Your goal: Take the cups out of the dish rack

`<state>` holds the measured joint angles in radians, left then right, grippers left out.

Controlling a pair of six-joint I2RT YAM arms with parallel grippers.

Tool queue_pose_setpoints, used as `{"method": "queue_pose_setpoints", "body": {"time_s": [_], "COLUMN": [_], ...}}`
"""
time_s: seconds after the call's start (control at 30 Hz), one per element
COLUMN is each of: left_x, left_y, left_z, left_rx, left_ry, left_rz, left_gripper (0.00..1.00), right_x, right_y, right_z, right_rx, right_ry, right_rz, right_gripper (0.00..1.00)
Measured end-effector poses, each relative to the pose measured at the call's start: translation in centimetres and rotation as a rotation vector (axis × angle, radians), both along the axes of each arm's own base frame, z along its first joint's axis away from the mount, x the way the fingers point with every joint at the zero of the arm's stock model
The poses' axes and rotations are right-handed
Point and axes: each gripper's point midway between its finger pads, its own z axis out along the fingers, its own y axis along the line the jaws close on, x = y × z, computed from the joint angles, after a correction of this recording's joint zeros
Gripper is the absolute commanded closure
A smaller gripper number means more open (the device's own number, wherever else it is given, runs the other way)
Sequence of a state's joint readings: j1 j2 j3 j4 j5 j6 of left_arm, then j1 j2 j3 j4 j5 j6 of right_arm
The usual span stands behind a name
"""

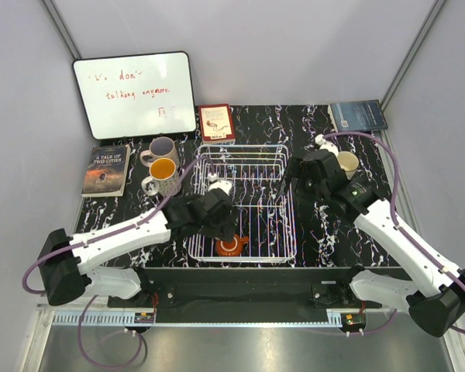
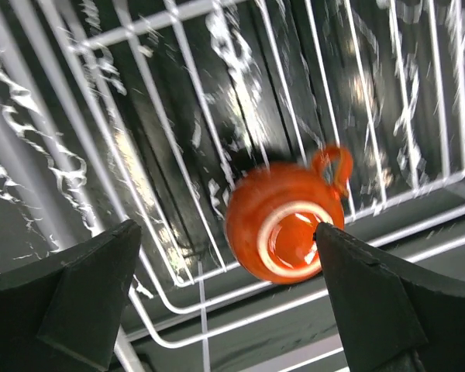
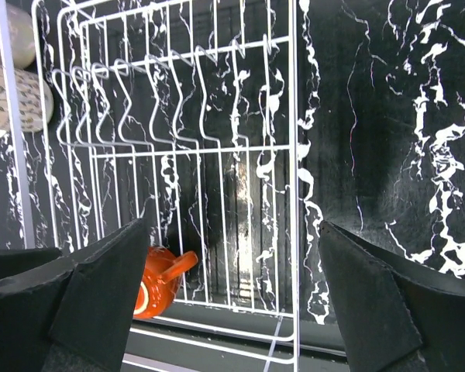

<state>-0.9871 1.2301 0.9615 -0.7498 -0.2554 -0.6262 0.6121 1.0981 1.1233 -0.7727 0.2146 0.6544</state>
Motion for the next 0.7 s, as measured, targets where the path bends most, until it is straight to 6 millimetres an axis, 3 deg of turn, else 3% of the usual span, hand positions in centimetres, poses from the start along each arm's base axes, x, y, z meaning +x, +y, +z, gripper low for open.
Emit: {"method": "queue_pose_setpoints", "body": {"time_s": [0.23,0.5,0.7], "left_x": [-2.2,-2.4,-2.4], "left_y": [-2.5,-3.2,-3.9], "left_z": [-0.6,-0.7,-2.2], "left_rx": [0.110,0.171,0.254], "left_ry": [-0.007,-0.020,-0.004], "left_rz": [-0.212,-0.304,-0.375], "left_gripper": [0.01,0.01,0.01], "right_x": [-0.5,-0.7,-1.0], "right_y": [0.1,0.3,0.3], "right_z": [-0.5,-0.2,-0.9], "right_rx": [0.001,0.022,0.015], "right_ry": [0.005,-0.006,0.009], "right_rz": [0.014,0.027,0.034], "right_gripper": [0.04,0.04,0.04]}}
